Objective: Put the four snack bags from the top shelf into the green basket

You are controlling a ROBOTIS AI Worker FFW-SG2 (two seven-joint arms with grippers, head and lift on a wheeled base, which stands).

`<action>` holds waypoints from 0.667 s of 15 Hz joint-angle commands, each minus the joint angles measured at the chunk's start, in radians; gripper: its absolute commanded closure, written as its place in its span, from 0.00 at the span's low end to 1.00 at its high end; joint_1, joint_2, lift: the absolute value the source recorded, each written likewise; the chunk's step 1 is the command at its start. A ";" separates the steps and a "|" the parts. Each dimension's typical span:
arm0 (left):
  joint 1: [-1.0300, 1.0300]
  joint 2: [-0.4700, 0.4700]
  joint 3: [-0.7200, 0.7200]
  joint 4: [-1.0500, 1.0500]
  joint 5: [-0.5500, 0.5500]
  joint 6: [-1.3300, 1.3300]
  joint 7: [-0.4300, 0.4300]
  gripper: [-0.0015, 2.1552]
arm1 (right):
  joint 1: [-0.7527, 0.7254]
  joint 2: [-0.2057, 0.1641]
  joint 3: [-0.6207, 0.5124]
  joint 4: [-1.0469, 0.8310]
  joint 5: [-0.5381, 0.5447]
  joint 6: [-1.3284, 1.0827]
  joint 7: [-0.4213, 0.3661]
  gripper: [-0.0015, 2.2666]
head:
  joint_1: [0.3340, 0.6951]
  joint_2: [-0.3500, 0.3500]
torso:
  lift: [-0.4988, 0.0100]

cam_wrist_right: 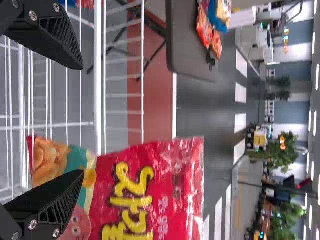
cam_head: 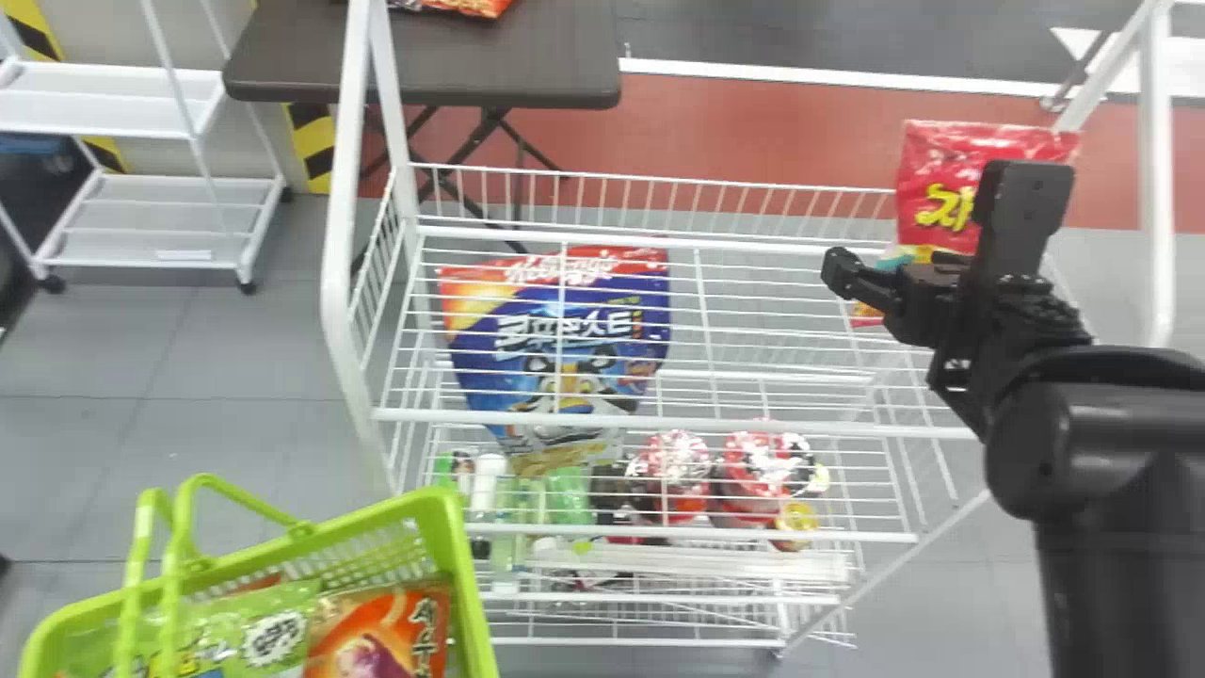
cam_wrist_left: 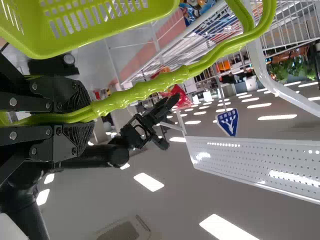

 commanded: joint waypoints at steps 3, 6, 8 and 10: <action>0.000 0.006 0.000 0.005 0.002 -0.002 -0.010 1.00 | -0.033 -0.002 -0.057 0.082 0.008 -0.055 -0.047 0.03 | 1.00 0.22 | 0.98; -0.004 0.008 0.000 0.008 0.002 -0.002 -0.010 1.00 | -0.099 -0.002 -0.052 0.152 0.038 -0.042 -0.050 0.03 | 1.00 0.19 | 0.98; -0.003 0.008 0.000 0.010 0.002 -0.002 -0.010 1.00 | -0.146 0.000 -0.040 0.212 0.066 -0.036 -0.054 0.04 | 1.00 0.18 | 0.98; 0.000 0.008 0.013 0.011 0.004 -0.002 -0.010 1.00 | -0.161 0.000 -0.041 0.227 0.066 -0.008 -0.052 0.24 | 1.00 0.18 | 0.98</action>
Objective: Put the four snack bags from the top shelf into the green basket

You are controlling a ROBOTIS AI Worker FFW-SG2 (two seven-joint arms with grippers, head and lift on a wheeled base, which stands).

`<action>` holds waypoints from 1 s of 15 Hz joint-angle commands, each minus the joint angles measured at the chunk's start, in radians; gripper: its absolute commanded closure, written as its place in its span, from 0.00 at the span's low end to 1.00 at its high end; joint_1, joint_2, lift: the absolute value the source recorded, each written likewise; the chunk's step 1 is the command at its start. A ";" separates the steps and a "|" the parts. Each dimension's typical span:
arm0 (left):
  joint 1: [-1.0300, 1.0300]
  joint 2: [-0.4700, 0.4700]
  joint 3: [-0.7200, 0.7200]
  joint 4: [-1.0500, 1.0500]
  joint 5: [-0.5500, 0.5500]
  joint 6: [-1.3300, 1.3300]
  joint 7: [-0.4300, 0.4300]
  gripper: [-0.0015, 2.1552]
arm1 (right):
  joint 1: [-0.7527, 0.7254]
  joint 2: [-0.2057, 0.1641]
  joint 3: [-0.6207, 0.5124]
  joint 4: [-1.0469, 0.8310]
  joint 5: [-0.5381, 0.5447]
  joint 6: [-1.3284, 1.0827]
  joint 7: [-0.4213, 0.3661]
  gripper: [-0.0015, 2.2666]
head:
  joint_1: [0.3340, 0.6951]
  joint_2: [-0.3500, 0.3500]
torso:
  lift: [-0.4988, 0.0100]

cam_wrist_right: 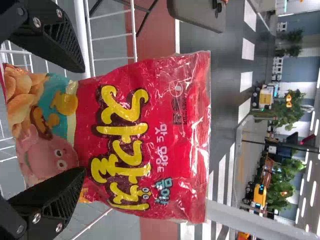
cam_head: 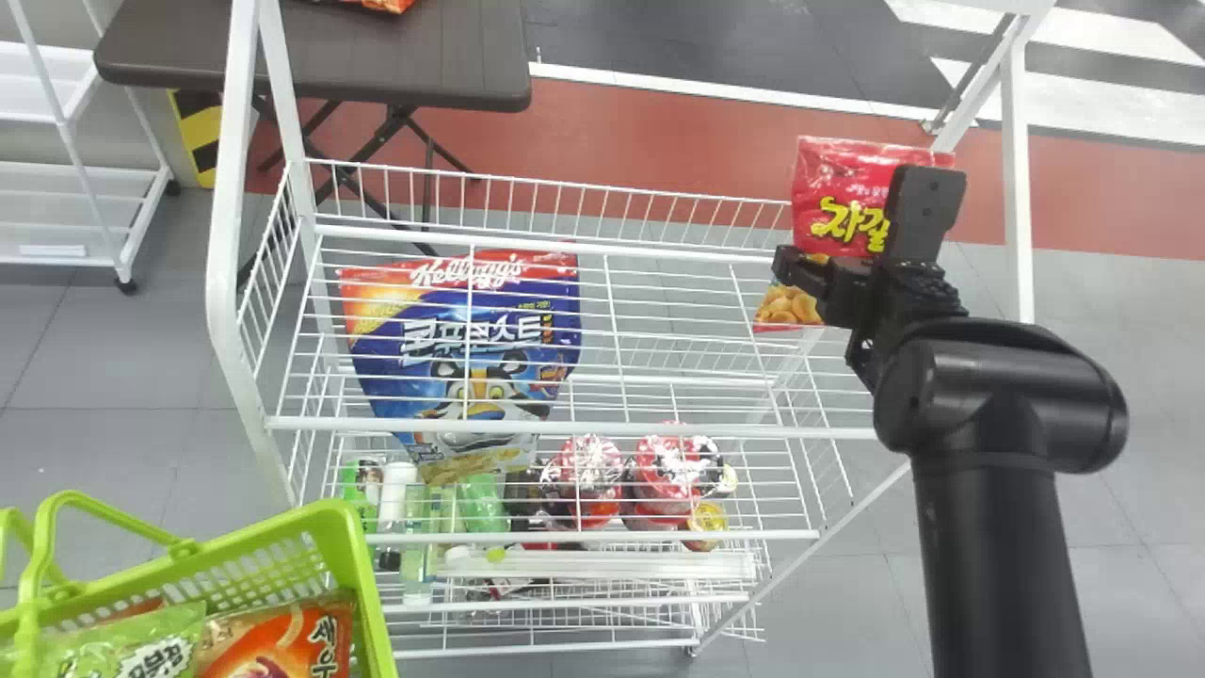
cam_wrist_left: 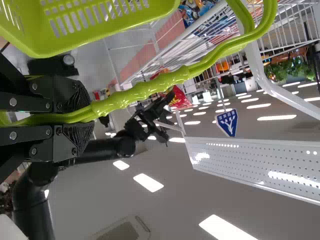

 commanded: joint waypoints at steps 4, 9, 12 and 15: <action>0.002 -0.001 0.009 0.008 0.002 -0.003 -0.010 1.00 | 0.026 0.002 -0.011 -0.022 -0.016 0.056 0.000 0.97 | 1.00 0.19 | 0.98; -0.001 -0.003 0.004 0.008 0.001 0.000 -0.010 1.00 | 0.089 0.002 -0.051 -0.119 -0.042 0.053 0.000 1.00 | 1.00 0.16 | 0.98; -0.003 -0.003 0.004 0.008 0.001 0.000 -0.010 1.00 | 0.178 0.002 -0.054 -0.246 -0.107 0.056 0.019 1.00 | 1.00 0.15 | 0.98; -0.003 -0.001 0.004 0.008 0.001 0.000 -0.010 1.00 | 0.322 0.002 -0.037 -0.521 -0.240 0.074 0.048 1.00 | 1.00 0.19 | 0.98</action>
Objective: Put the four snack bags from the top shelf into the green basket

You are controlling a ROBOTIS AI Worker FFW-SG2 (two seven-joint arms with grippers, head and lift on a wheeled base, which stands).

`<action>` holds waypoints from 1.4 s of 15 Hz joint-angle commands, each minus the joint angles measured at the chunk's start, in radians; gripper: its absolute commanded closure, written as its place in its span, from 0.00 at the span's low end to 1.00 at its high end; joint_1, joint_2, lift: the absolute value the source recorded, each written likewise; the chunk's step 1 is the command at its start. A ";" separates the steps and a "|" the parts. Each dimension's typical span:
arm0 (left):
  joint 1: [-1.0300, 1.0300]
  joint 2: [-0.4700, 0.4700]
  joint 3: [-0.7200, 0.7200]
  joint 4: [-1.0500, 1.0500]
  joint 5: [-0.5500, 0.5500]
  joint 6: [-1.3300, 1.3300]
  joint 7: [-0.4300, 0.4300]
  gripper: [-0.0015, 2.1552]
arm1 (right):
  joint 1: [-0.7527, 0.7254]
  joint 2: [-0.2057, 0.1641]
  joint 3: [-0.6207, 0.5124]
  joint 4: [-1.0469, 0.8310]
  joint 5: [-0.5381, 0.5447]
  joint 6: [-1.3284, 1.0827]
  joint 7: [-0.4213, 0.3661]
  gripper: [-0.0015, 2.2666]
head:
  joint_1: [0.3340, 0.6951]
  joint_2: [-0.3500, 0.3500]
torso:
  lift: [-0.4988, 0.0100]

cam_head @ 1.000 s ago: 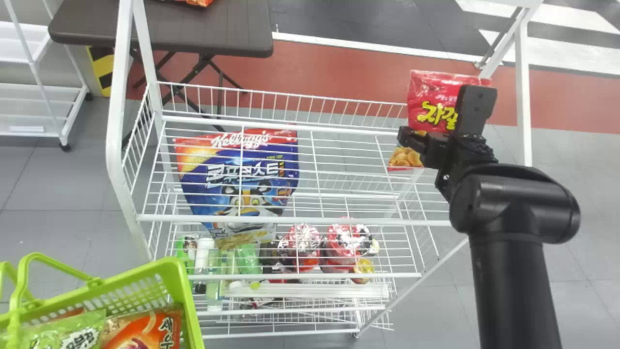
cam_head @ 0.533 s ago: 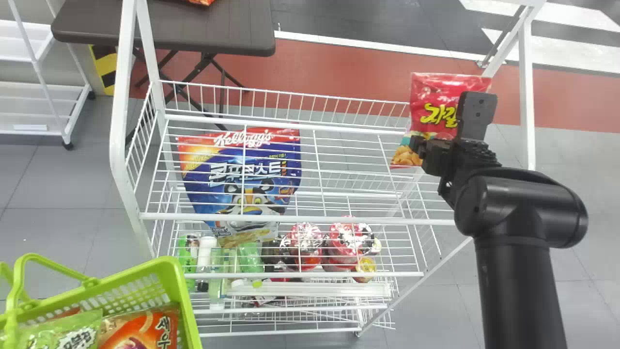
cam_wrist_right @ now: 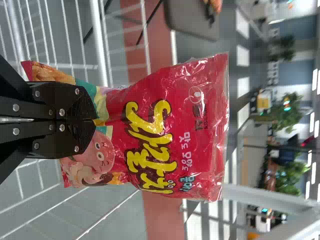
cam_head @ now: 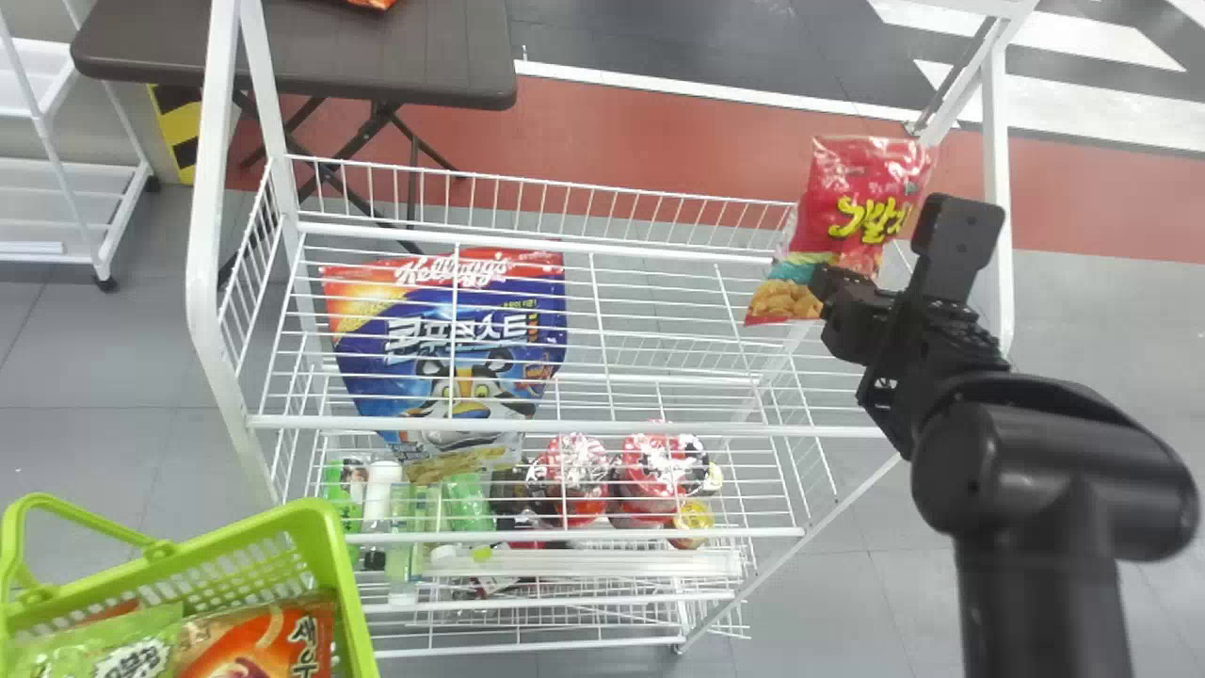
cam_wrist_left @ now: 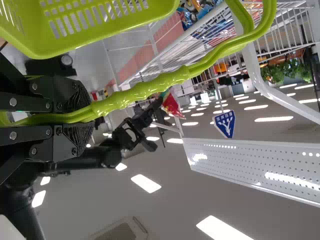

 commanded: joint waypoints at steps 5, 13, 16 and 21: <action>0.000 -0.001 0.001 0.000 0.002 0.000 -0.010 1.00 | 0.248 -0.002 0.115 -0.397 -0.379 0.139 0.131 1.00 | 1.00 0.48 | 0.98; -0.003 0.001 0.001 0.000 0.009 0.000 -0.010 1.00 | 0.170 -0.009 0.545 -0.222 -0.587 0.348 0.226 1.00 | 1.00 1.00 | 0.98; 0.002 0.001 0.005 -0.003 0.017 0.000 -0.010 1.00 | 0.127 -0.009 0.580 -0.113 -0.669 0.403 0.211 1.00 | 1.00 1.00 | 0.98; 0.000 0.001 0.001 -0.006 0.022 0.000 -0.010 1.00 | 0.093 -0.009 0.578 -0.090 -0.698 0.695 0.104 1.00 | 1.00 1.00 | 0.98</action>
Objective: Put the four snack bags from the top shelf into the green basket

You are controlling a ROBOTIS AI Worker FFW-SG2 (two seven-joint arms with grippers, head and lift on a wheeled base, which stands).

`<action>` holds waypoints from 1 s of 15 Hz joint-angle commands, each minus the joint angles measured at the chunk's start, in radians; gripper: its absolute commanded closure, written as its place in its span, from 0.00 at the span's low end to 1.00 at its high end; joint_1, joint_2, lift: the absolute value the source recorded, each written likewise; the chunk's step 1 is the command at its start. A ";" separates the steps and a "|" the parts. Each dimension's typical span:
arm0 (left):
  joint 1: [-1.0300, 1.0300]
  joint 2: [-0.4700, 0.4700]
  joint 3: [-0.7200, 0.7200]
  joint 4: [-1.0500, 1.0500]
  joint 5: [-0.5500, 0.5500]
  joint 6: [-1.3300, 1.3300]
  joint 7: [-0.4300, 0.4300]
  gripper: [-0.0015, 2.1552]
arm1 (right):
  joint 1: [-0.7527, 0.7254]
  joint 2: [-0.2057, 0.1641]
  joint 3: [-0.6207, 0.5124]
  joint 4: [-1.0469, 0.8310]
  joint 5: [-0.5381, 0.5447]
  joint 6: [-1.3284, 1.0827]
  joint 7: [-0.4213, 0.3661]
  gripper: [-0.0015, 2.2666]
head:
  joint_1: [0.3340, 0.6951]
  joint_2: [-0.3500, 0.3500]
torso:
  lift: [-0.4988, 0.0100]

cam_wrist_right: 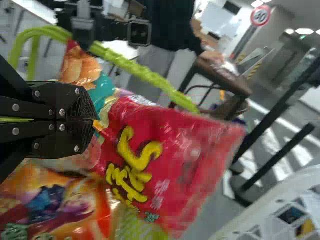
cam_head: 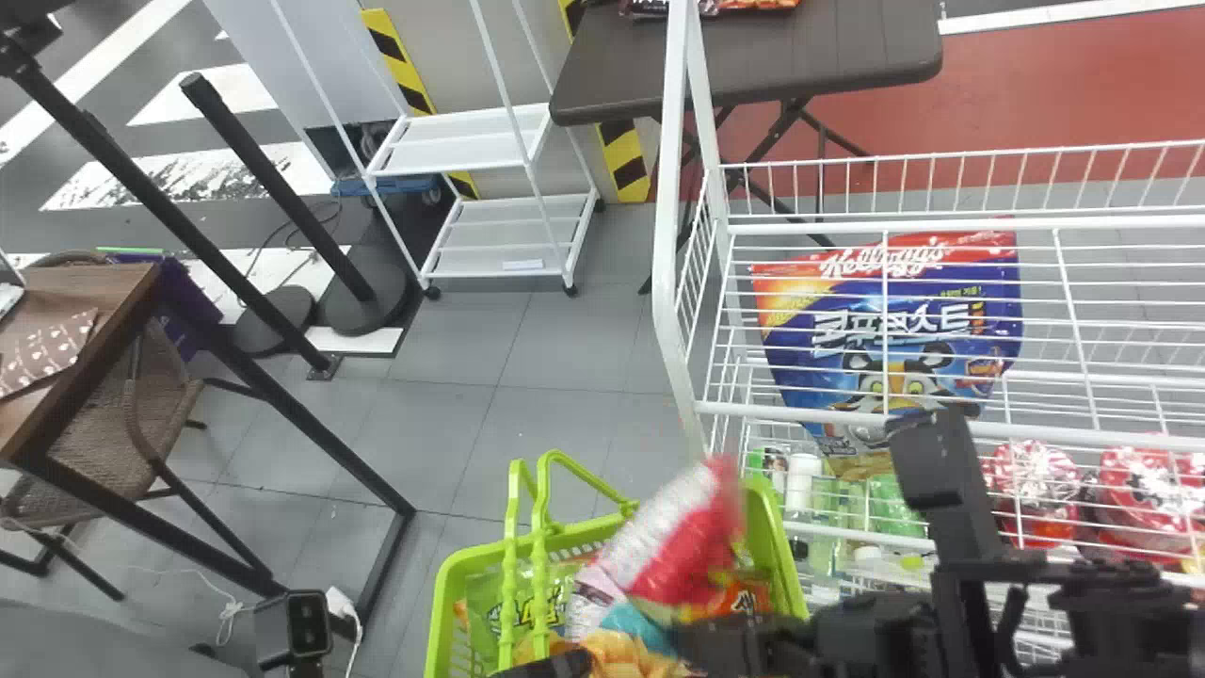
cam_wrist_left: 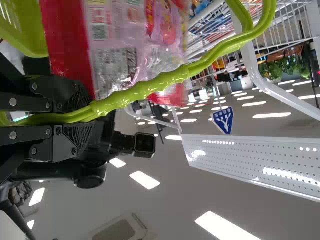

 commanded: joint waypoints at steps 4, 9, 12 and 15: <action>-0.003 0.000 -0.008 -0.006 -0.001 0.003 -0.010 1.00 | -0.081 -0.003 0.004 0.013 0.006 0.160 -0.050 0.36 | 1.00 1.00 | 0.98; -0.002 0.000 -0.007 -0.004 -0.001 0.003 -0.010 1.00 | -0.067 -0.009 -0.193 -0.110 -0.130 0.160 -0.015 0.03 | 1.00 1.00 | 0.98; -0.003 0.000 -0.007 -0.004 -0.001 0.003 -0.010 1.00 | -0.035 -0.009 -0.391 -0.141 -0.256 0.160 0.040 0.03 | 1.00 1.00 | 0.98; -0.006 0.001 -0.007 -0.004 -0.001 0.003 -0.010 1.00 | 0.105 -0.007 -0.470 -0.308 0.003 0.139 0.097 0.02 | 1.00 1.00 | 0.98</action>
